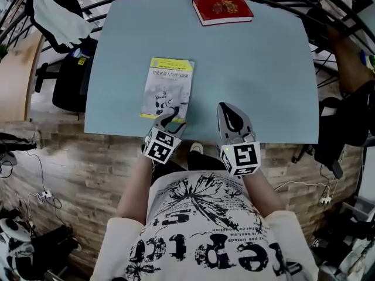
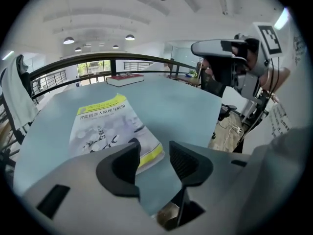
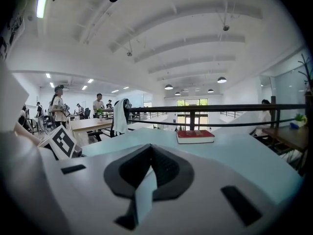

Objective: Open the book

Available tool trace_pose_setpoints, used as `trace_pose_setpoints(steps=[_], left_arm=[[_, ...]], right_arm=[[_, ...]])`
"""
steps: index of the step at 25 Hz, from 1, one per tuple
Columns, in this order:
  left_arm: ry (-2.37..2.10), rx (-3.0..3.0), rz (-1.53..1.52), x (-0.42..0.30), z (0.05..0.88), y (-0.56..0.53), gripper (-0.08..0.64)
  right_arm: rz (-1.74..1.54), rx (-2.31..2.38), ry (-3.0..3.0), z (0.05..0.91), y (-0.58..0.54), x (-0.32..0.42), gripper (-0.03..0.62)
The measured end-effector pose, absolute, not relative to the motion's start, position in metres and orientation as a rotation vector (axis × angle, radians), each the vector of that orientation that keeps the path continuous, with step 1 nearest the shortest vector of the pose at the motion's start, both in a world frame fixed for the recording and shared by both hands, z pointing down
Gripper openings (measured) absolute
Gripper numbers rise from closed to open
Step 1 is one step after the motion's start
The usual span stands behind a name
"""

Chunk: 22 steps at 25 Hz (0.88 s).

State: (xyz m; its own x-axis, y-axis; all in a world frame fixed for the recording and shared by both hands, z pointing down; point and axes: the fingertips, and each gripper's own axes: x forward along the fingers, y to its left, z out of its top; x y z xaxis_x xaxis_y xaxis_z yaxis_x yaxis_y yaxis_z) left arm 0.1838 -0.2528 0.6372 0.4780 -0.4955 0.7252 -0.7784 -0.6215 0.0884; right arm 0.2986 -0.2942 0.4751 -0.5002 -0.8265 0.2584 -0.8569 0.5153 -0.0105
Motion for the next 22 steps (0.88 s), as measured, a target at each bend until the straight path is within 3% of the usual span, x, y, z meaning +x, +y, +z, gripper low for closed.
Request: trace_pose_setpoints(steps=[8,14,22], left_arm=[[-1.125,2.283,1.104,0.182,0.650,-0.262,0.189],[-1.136,2.269,0.996,0.183,0.642,-0.262,0.037],[-1.096,2.304,0.867,0.172,0.616,-0.266,0.023]], right_arm=[[0.227,1.445,-2.508,0.483,-0.297,0.307,0.011],[0.220,1.431,-2.507,0.482,-0.296,0.305,0.011],[0.205,1.423,-2.508,0.475,-0.295,0.286,0.011]])
